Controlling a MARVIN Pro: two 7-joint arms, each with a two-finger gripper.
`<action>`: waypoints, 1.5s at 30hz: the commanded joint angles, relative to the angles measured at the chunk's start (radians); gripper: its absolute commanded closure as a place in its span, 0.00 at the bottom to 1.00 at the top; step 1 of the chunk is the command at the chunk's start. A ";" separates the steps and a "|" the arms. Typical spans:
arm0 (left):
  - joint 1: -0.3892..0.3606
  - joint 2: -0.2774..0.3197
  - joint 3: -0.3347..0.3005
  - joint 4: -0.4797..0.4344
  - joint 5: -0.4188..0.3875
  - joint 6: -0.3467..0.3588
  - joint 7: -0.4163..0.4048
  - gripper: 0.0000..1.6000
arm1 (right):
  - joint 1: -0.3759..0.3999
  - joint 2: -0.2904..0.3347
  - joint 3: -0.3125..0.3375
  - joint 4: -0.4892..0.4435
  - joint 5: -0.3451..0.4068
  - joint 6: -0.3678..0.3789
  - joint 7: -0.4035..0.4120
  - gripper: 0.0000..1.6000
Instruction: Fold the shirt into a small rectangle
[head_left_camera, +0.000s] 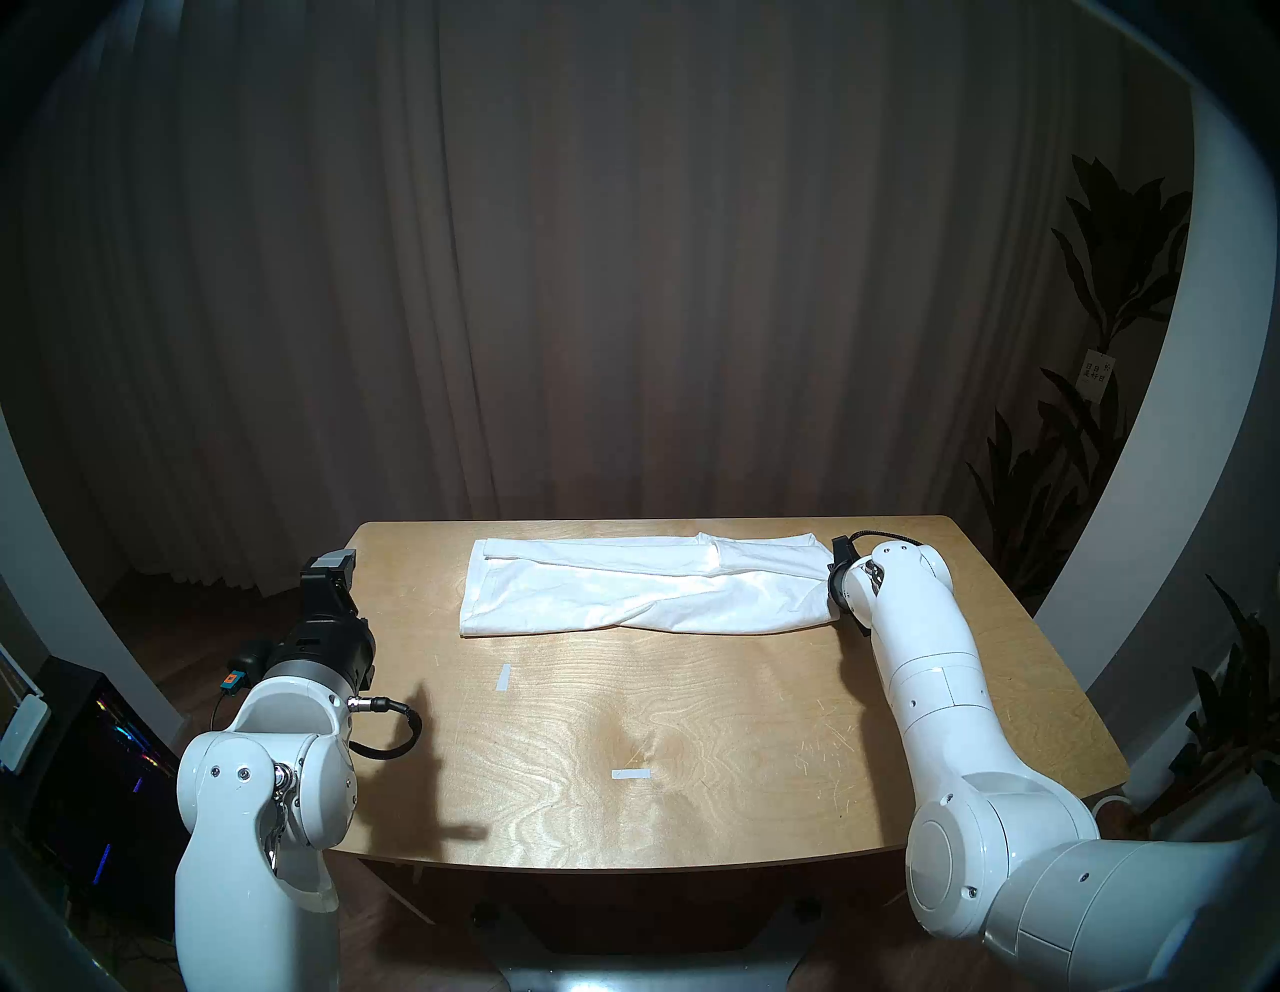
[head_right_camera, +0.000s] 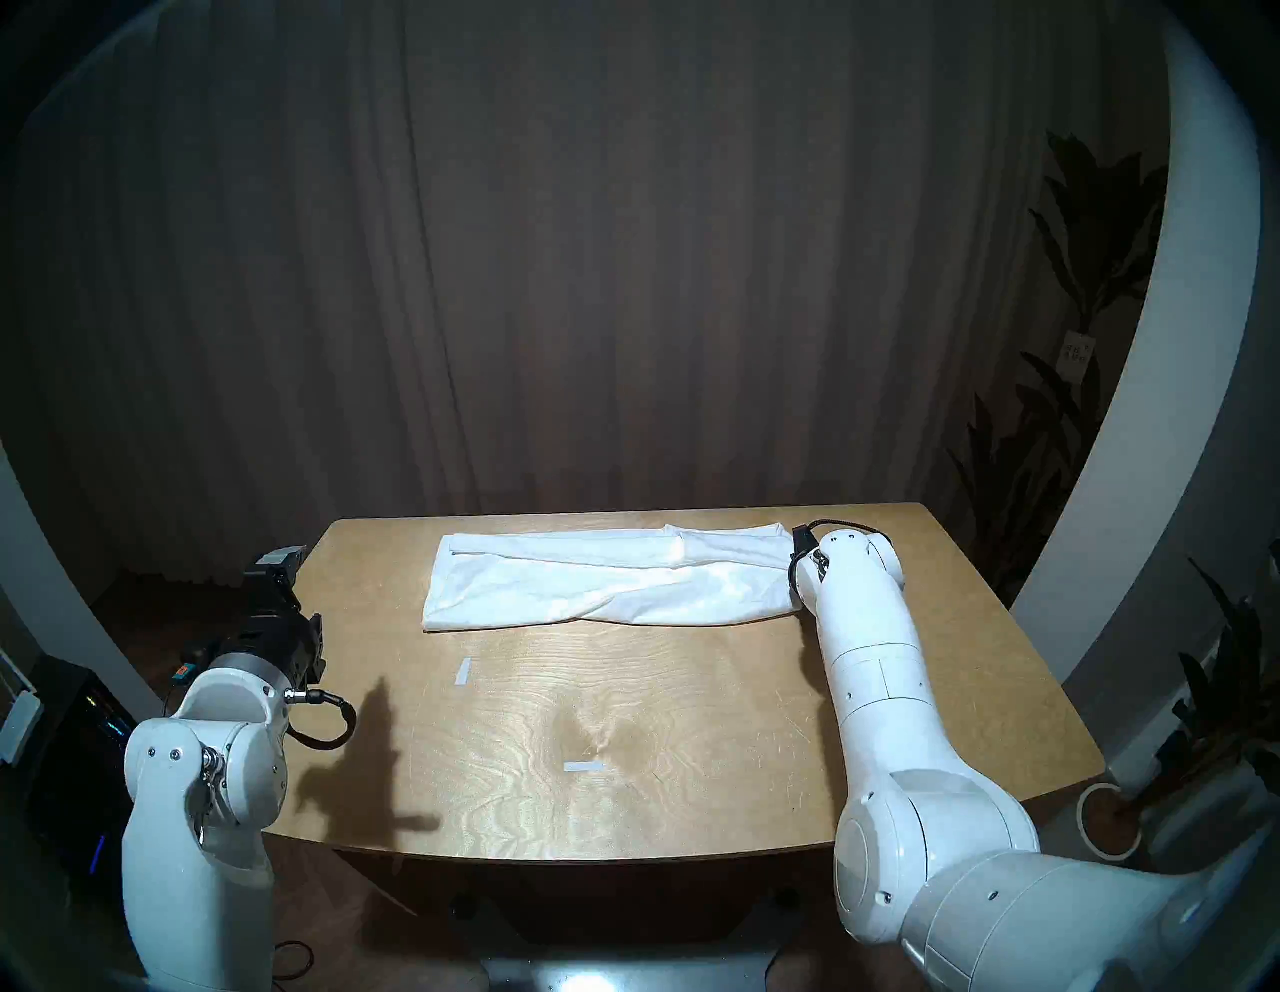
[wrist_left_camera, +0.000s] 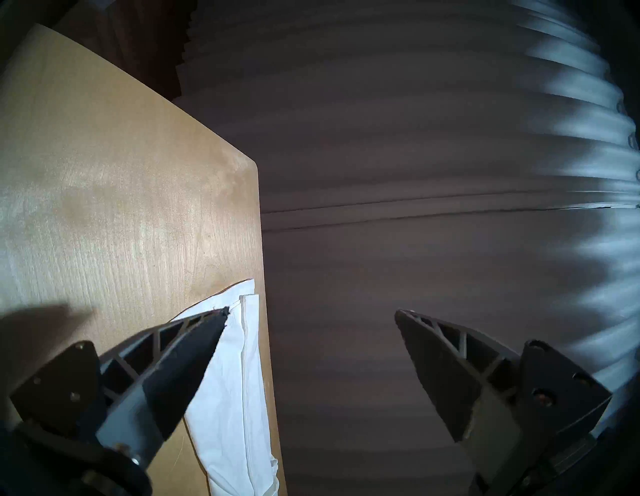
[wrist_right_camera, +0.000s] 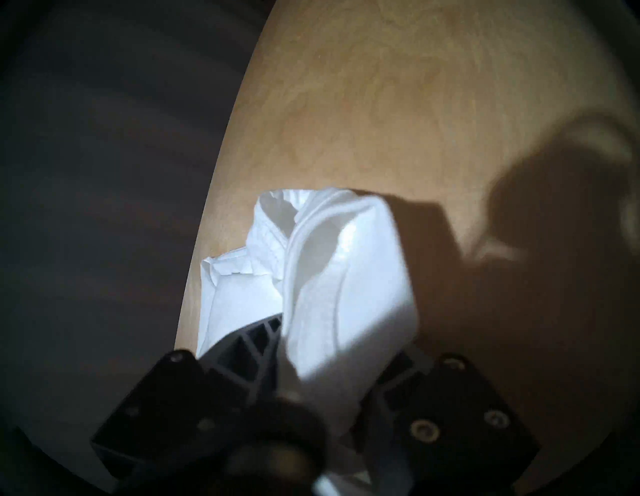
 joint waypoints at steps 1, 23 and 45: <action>0.004 -0.006 0.005 -0.030 0.009 -0.009 -0.008 0.00 | -0.029 -0.004 -0.006 -0.068 0.005 0.013 0.030 1.00; 0.057 -0.039 0.005 -0.051 0.027 -0.046 -0.023 0.00 | 0.071 -0.033 -0.134 -0.105 -0.015 0.085 0.092 1.00; 0.122 -0.096 -0.101 -0.065 0.000 -0.104 -0.049 0.00 | 0.230 -0.179 -0.345 0.090 -0.079 0.123 0.135 1.00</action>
